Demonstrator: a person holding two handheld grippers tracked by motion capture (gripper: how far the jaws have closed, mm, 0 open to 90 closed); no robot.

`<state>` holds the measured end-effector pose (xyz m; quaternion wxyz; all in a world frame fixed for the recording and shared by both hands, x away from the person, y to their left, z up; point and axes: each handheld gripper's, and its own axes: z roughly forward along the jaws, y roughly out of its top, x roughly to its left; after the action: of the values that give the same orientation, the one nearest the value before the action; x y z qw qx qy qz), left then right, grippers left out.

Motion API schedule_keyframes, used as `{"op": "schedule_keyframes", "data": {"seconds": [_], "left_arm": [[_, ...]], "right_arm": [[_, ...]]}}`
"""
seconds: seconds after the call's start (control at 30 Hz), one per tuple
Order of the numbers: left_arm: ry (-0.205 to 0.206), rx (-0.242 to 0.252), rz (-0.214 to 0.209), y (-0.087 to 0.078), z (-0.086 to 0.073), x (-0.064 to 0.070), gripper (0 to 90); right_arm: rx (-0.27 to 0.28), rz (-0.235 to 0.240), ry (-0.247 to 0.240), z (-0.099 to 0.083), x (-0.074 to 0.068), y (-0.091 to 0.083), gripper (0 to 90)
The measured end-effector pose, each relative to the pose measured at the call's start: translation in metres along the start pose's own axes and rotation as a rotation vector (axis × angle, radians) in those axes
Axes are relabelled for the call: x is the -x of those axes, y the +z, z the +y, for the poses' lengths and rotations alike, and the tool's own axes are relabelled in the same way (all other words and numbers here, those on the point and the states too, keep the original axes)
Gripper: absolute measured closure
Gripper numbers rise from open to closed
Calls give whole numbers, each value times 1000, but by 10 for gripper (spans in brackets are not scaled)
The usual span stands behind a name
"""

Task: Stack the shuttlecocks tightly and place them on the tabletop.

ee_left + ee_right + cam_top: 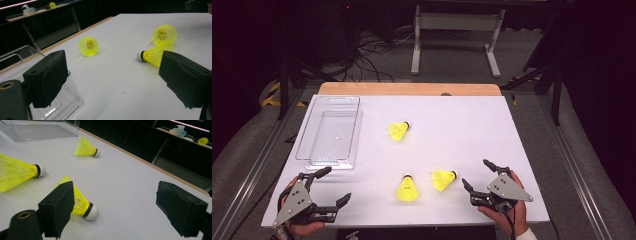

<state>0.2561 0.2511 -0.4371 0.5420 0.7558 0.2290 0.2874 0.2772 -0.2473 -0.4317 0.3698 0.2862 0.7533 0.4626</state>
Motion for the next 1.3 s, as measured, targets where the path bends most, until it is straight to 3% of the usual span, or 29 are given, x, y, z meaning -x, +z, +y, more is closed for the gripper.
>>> {"op": "schedule_keyframes", "data": {"seconds": [0.17,0.3,0.47,0.73,0.97,1.03,1.07,1.3], "left_arm": [[-2,-28,-25,6,-4,-2,92],[8,-52,-41,9,-4,0,94],[24,-94,-55,13,-4,10,102],[54,-158,-56,25,0,26,114],[84,-213,-82,55,8,44,132],[105,-261,-69,68,9,55,144],[105,-261,-69,68,9,55,146],[140,-314,-113,98,12,68,173]], "right_arm": [[-10,1,-5,-1,1,0,162],[-28,-24,-22,-3,1,3,164],[-26,-58,-18,-1,3,3,169],[-21,-54,-13,-1,6,7,167],[2,-75,-22,1,7,3,167],[11,-93,-25,2,8,2,167],[11,-93,-25,2,8,2,167],[-2,-111,-38,1,9,3,171]]}}
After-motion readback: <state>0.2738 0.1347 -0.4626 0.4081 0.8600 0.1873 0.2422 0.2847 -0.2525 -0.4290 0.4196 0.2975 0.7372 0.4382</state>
